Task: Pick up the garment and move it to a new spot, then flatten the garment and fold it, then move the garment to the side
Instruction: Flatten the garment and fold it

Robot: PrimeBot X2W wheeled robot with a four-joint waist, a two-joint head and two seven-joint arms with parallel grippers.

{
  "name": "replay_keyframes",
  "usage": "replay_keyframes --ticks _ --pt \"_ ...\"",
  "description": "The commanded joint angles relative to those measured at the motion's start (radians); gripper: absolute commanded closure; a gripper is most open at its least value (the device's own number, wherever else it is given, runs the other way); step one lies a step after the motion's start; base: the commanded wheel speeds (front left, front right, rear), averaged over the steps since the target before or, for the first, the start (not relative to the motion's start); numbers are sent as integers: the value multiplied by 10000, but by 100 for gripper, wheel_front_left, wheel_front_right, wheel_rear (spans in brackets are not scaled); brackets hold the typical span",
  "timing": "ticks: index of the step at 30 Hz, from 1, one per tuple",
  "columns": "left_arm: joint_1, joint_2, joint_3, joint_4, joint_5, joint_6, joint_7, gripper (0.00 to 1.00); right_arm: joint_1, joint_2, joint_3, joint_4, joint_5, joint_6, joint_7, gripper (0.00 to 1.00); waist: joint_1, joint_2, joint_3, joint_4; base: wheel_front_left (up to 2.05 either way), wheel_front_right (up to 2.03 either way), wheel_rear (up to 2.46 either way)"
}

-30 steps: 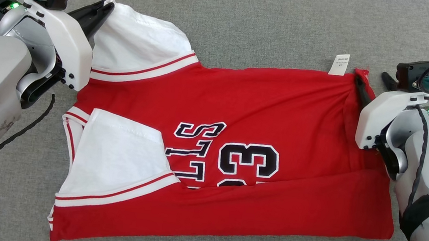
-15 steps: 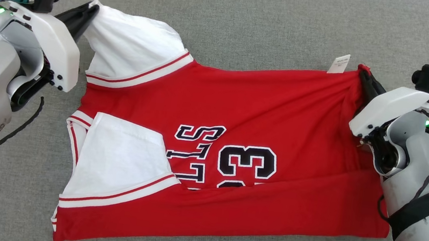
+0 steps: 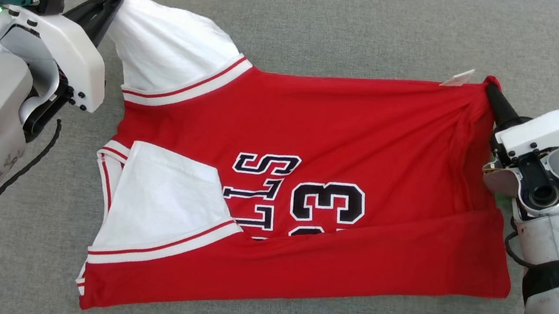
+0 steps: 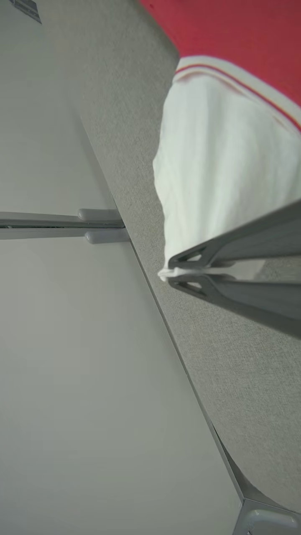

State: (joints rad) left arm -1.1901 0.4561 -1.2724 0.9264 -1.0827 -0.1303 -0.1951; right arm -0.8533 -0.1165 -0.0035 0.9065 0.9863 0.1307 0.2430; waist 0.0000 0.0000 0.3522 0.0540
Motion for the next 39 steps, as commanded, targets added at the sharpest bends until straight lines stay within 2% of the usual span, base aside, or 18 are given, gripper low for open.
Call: replay_keyframes --ticks 1,7,15,23,32,36,39 --pt "-98 -19 37 117 71 3 -173 100 -93 -132 175 -103 -200 1 -132 100 0 0 -58 46 0 0 0" --pt "211 7 6 -9 254 3 -448 100 400 -350 764 -591 -522 0 -435 100 0 0 -375 165 0 0 0" --pt "1277 525 -26 -962 672 30 -629 100 1691 -579 780 -1367 195 0 -305 100 0 0 -1143 412 0 0 0" --pt "2562 1572 -51 -3024 996 577 -418 100 3005 -805 431 -1834 836 0 72 100 0 0 -1858 761 0 0 0" --pt "4168 3197 -64 -6378 1164 1428 976 100 4021 -1003 400 -2031 600 0 555 100 0 0 -2477 946 0 0 0" --pt "4739 3729 -69 -7636 1222 1621 1648 100 4230 -1176 249 -1945 357 0 631 100 0 0 -2592 988 0 0 0" --pt "5085 3912 -71 -8347 1256 1708 2058 100 4391 -1196 82 -1795 320 0 945 100 0 0 -2677 990 0 0 0"
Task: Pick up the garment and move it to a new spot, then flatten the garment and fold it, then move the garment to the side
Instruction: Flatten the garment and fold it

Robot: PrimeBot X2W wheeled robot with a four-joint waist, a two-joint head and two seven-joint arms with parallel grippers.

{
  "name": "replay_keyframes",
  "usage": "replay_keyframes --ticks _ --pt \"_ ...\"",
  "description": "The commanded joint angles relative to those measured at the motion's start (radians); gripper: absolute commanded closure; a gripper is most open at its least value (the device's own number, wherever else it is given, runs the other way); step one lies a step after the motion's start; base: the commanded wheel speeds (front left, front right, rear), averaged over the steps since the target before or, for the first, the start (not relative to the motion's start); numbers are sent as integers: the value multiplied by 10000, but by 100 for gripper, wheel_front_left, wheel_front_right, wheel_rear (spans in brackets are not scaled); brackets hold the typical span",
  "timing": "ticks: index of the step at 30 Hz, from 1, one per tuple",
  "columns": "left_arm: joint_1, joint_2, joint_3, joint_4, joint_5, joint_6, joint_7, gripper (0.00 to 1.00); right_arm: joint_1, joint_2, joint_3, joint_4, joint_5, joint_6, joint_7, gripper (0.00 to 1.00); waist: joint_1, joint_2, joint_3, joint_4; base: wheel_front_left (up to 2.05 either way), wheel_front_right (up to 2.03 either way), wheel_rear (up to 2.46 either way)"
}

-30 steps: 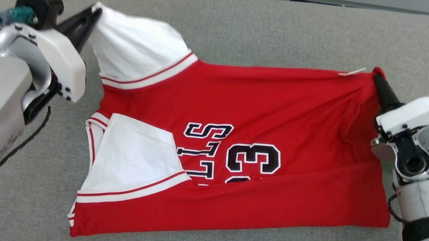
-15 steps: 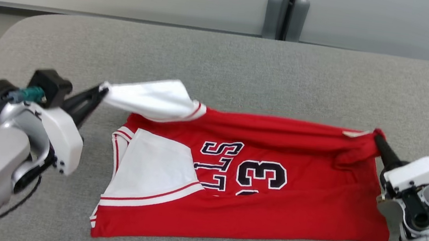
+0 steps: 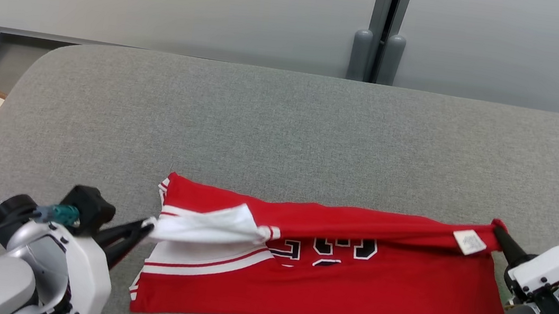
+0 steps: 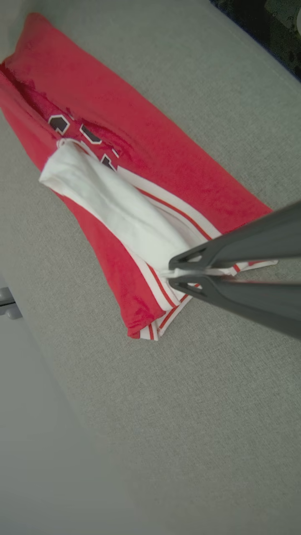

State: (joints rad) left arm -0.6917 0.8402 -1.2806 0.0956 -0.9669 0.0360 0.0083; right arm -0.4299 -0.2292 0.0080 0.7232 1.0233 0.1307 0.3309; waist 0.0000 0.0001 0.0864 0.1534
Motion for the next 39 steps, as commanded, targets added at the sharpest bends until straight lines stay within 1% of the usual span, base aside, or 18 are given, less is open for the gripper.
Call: replay_keyframes --ticks 1,8,16,17,18,19,20,21,22,23,24,25,26,27,31,34,37,39 --pt "199 114 9 -211 127 70 142 100 198 -85 -53 40 -98 0 177 100 0 -1 -41 -10 0 0 0" --pt "962 217 9 -927 366 -40 1140 100 639 32 -383 93 -366 0 1067 100 0 -1 -170 -138 0 0 0" --pt "1345 254 11 -807 630 -54 1801 100 985 235 -730 -105 -847 0 1629 100 0 -1 -230 -301 0 0 0" --pt "1361 242 11 -734 672 -34 1816 100 1034 294 -780 -122 -933 0 1724 97 0 -1 -232 -318 0 0 0" --pt "1401 241 11 -668 721 -16 1868 100 1074 351 -798 -164 -1017 0 1861 75 0 -1 -234 -338 0 0 0" --pt "1452 232 11 -598 737 -25 1904 100 1093 354 -826 -228 -1143 0 1923 3 0 -1 -237 -356 0 0 0" --pt "1491 206 9 -537 715 -34 1912 100 1124 355 -918 -265 -1254 0 1947 0 0 -1 -241 -373 0 0 0" --pt "1522 174 9 -487 693 -6 1932 91 1159 380 -1005 -313 -1369 0 1970 0 0 -1 -244 -386 0 0 0" --pt "1544 152 7 -444 691 9 1951 72 1194 417 -1105 -340 -1472 0 1993 0 0 -1 -247 -397 0 0 0" --pt "1574 129 9 -392 702 46 1956 60 1227 444 -1208 -357 -1592 0 2033 0 0 -1 -248 -403 0 0 0" --pt "1600 106 28 -333 655 135 1923 52 1246 444 -1327 -363 -1747 0 2046 0 0 -1 -256 -407 0 0 0" --pt "1615 75 31 -300 660 148 1887 35 1263 444 -1462 -380 -1901 0 2061 0 0 -1 -274 -410 0 0 0" --pt "1654 51 30 -265 687 171 1864 24 1275 467 -1574 -418 -2021 0 2107 0 0 -1 -299 -413 0 0 0" --pt "1712 31 28 -236 713 179 1856 18 1282 491 -1691 -492 -2113 0 2124 0 0 -1 -325 -416 0 0 0" --pt "1768 -9 59 -198 722 244 1817 0 1306 519 -2362 -786 -2633 1 1844 0 0 -1 -471 -399 0 0 0" --pt "1777 -10 215 -148 605 372 1651 0 1196 660 -2834 -1069 -3054 1 1458 0 0 -1 -603 -383 0 0 0" --pt "1725 -49 498 -33 572 650 1235 0 1204 815 -2846 -1735 -3460 1 948 0 0 -1 -732 -379 0 0 0" --pt "1708 -216 849 -17 494 985 697 0 1305 866 -2524 -2485 -3674 1 452 0 0 -1 -809 -377 0 0 0"
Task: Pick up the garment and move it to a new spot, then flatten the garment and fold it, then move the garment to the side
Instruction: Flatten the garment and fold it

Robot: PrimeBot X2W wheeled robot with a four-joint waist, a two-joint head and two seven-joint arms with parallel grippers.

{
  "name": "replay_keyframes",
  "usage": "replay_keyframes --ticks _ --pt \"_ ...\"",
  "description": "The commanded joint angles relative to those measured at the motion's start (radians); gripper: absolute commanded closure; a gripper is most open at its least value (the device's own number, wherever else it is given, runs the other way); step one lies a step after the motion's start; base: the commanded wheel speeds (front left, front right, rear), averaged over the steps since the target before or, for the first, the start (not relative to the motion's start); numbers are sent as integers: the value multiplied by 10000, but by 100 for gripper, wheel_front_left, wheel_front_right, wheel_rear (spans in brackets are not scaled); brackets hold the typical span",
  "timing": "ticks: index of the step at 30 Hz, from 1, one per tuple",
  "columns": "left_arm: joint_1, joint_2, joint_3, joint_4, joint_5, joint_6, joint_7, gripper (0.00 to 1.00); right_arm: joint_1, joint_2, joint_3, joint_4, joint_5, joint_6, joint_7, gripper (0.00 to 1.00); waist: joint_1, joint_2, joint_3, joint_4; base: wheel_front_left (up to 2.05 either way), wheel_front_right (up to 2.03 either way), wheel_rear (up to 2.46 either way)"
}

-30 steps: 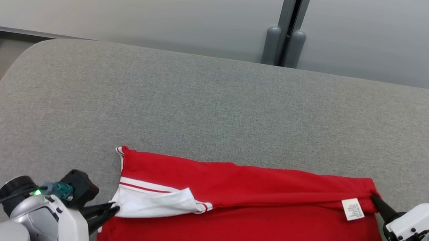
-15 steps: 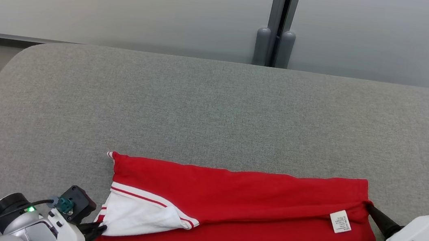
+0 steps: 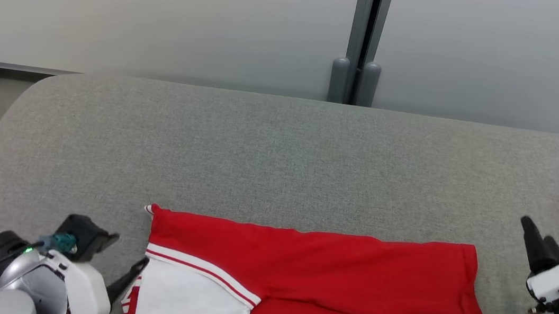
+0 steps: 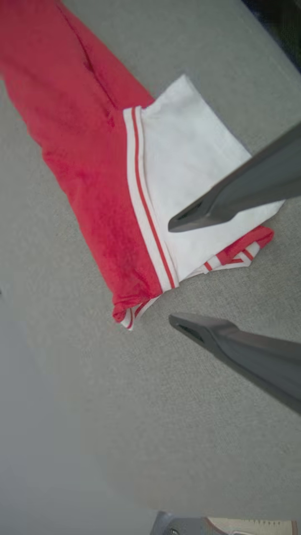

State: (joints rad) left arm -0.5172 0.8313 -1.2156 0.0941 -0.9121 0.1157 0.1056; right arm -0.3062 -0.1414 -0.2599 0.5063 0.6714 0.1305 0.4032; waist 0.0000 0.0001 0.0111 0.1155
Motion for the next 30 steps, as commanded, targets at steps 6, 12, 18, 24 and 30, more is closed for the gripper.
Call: replay_keyframes --ticks 6,12,18,24,30 --pt "328 -834 1644 147 -616 1310 -2628 0 715 -164 1603 -2043 -578 3 -2000 0 0 -1 -243 -9 0 0 0" --pt "1043 -1942 3685 26 -834 1912 -3688 0 1371 -528 2963 -2768 -1278 3 -3892 0 0 -1 -333 -5 0 0 0" --pt "2612 -3551 6671 -645 865 1817 -3694 0 1703 -695 3640 -2762 -2320 3 -5449 0 0 -1 -287 -18 0 0 0" --pt "4476 -5680 9272 -794 3166 713 -3698 0 2064 -380 3845 -2222 -3345 2 -6393 0 0 -1 -272 -41 0 0 0" --pt "5328 -7161 10614 -257 4909 -666 -3701 0 2269 76 3790 -1542 -3694 3 -6618 0 0 -1 -242 -10 0 0 0"
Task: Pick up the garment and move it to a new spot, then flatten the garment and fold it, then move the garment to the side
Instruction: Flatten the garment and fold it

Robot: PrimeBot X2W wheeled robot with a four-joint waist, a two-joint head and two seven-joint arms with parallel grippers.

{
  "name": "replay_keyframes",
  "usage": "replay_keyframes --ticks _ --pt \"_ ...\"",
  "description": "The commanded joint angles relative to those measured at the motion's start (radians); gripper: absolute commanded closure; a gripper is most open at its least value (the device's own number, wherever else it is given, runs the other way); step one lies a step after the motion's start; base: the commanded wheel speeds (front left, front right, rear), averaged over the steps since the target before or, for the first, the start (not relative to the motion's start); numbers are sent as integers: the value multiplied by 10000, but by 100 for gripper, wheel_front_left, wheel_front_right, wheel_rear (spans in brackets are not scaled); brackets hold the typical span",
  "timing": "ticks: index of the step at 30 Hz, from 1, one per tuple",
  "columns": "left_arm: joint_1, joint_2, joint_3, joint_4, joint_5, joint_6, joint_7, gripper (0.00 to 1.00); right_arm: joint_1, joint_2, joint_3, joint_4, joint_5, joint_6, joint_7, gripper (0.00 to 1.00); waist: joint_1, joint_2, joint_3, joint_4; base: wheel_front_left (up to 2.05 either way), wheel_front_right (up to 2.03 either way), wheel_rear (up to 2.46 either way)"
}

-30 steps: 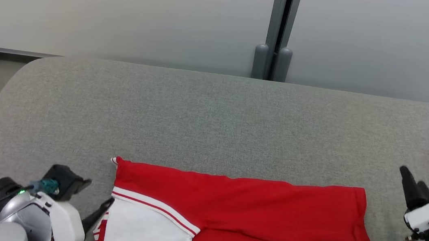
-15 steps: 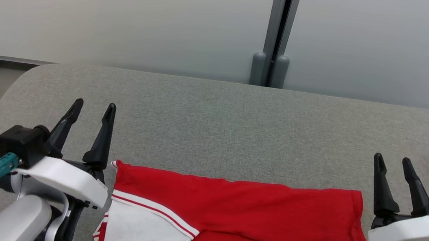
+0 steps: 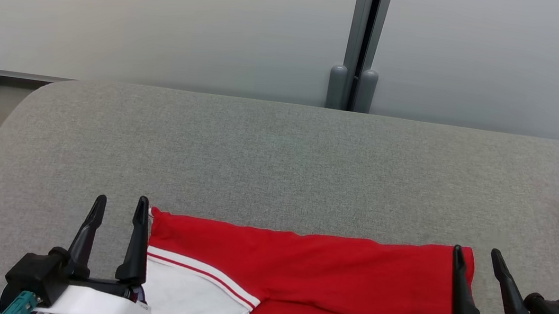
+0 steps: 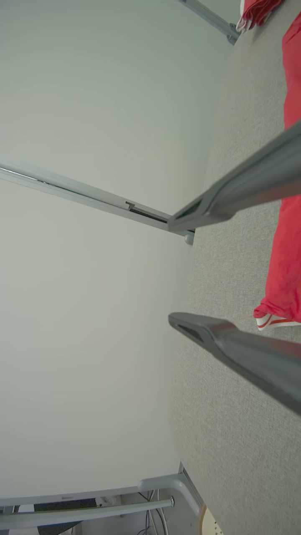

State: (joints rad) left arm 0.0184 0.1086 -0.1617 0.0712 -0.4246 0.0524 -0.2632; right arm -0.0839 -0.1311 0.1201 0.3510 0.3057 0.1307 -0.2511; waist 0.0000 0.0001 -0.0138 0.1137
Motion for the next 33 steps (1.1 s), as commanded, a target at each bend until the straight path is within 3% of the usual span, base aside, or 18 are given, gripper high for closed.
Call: replay_keyframes --ticks 1,5,11,22,28,29,30,31,33 --pt "45 -87 247 60 213 -237 -12 0 53 16 -18 113 -95 0 -87 0 0 -1 29 22 0 0 0" --pt "41 -434 672 350 747 -884 -11 0 -55 108 -152 514 -267 0 -128 0 0 -1 159 80 0 0 0" --pt "-273 -551 939 604 1165 -1308 -11 0 -297 343 -961 1719 -613 0 -141 0 0 -1 428 204 0 0 0" --pt "-487 -560 742 897 943 -1455 -13 0 -1036 679 -2303 4169 -830 0 -150 0 0 -1 720 499 0 0 0" --pt "-528 -563 773 815 992 -1454 -12 0 -1373 785 -2373 5208 -444 1 -127 0 0 -1 736 628 0 0 0" --pt "-531 -563 793 817 995 -1457 -12 0 -1400 799 -2245 5299 -337 1 -124 24 0 -1 737 630 0 0 0" --pt "-531 -563 793 817 995 -1457 -12 0 -1400 799 -2245 5299 -337 1 -124 24 0 -1 737 630 0 0 0" --pt "-516 -562 828 818 1011 -1456 -12 0 -1448 812 -2049 5399 -158 2 -117 100 0 -1 737 621 0 0 0" --pt "-518 -562 844 822 1014 -1452 -12 0 -1476 816 -1963 5429 -84 2 -117 100 0 -1 733 611 0 0 0"
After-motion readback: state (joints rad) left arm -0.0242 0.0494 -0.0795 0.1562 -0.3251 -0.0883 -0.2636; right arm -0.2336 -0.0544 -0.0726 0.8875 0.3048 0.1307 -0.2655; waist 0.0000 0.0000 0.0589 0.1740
